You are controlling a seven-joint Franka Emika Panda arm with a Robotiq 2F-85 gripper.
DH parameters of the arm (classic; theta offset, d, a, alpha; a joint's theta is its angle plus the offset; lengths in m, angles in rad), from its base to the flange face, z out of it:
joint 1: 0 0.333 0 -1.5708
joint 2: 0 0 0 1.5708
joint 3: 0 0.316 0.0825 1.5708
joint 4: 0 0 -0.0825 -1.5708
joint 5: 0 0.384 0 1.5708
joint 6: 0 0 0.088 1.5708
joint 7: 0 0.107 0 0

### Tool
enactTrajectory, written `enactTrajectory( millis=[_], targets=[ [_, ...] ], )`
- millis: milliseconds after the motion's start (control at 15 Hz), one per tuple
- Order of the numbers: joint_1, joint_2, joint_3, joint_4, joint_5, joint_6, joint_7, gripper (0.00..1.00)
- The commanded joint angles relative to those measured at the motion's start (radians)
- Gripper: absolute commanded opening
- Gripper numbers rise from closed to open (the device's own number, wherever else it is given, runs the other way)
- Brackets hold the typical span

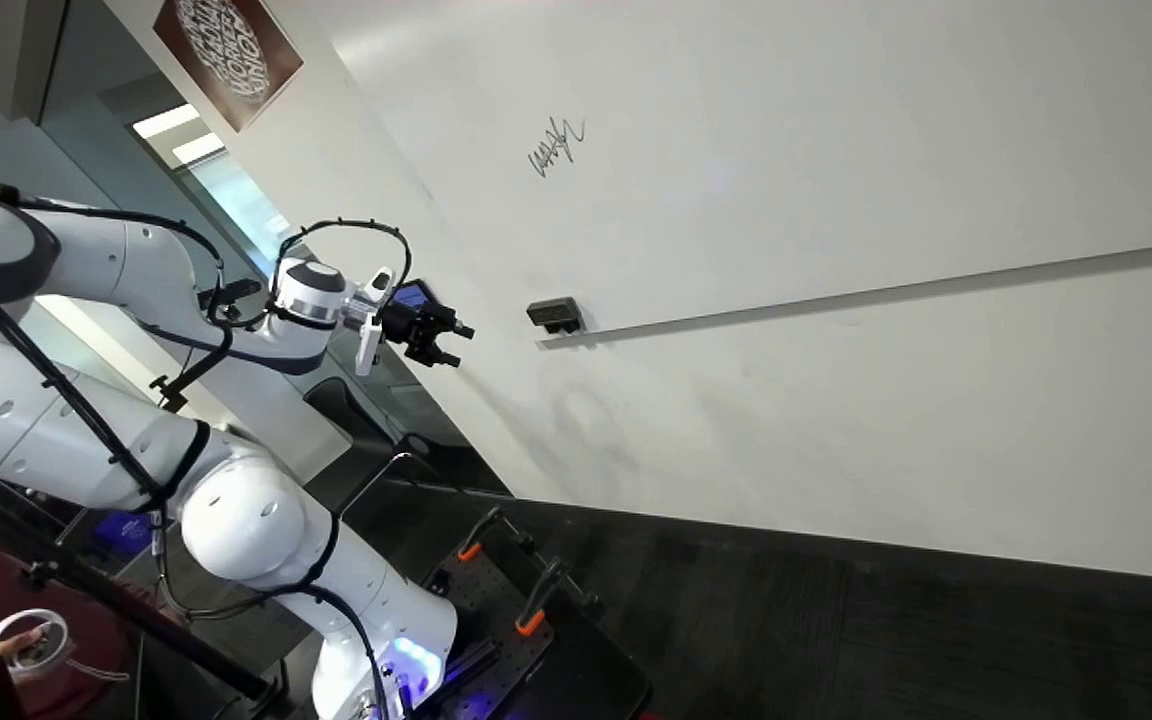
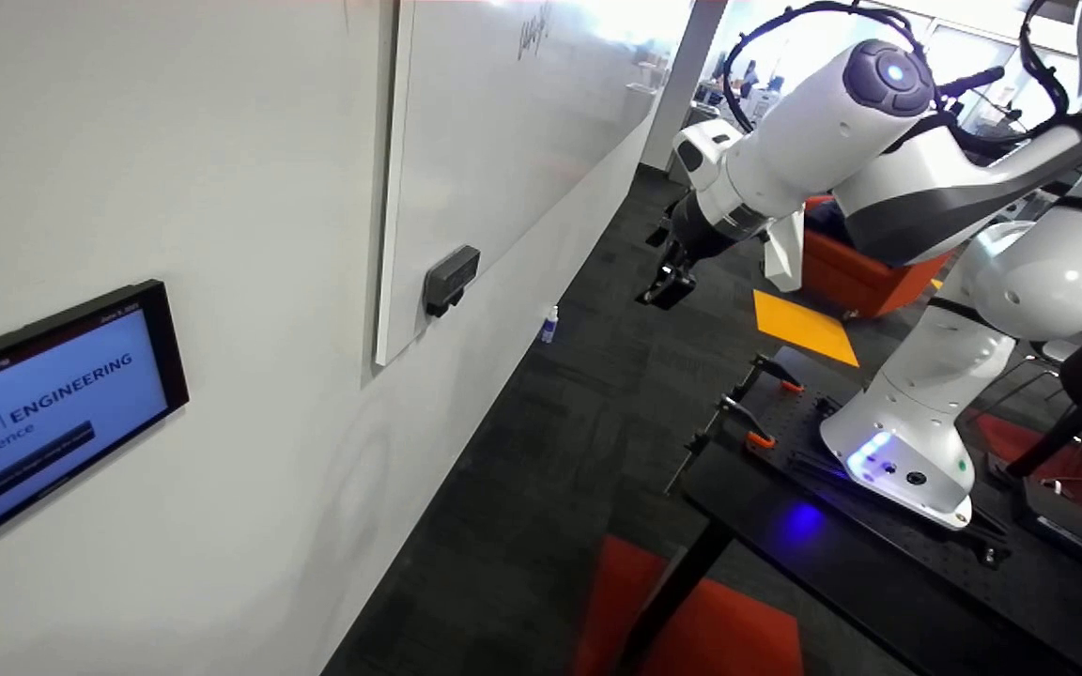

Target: Use the gray eraser to erase the white board

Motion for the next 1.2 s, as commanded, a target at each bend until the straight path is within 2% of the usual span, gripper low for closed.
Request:
enactTrajectory(
  millis=[0,133,200,333,467,533,600,667,867,933,1000,1133],
  targets=[
    [0.035,0.008,-0.038,0.003,-0.014,-0.009,0.008,1.0],
    [0.003,0.108,0.01,0.066,-0.158,-0.018,0.051,1.0],
    [-0.052,0.171,0.079,0.099,-0.262,-0.006,0.074,1.0],
    [-0.103,0.256,0.165,0.139,-0.433,-0.018,0.112,1.0],
    [-0.119,0.351,0.202,0.168,-0.602,-0.03,0.141,1.0],
    [-0.111,0.409,0.198,0.185,-0.687,-0.043,0.15,1.0],
    [-0.095,0.469,0.181,0.202,-0.772,-0.049,0.16,1.0],
    [0.018,0.523,0.056,0.213,-0.844,-0.044,0.166,1.0],
    [0.121,0.688,-0.102,0.273,-1.002,-0.036,0.193,1.0],
    [0.163,0.725,-0.146,0.302,-1.002,-0.064,0.188,1.0],
    [0.157,0.602,-0.148,0.222,-0.946,0.009,0.172,1.0],
    [0.192,0.69,-0.198,0.27,-0.971,-0.005,0.173,1.0]
  ],
)
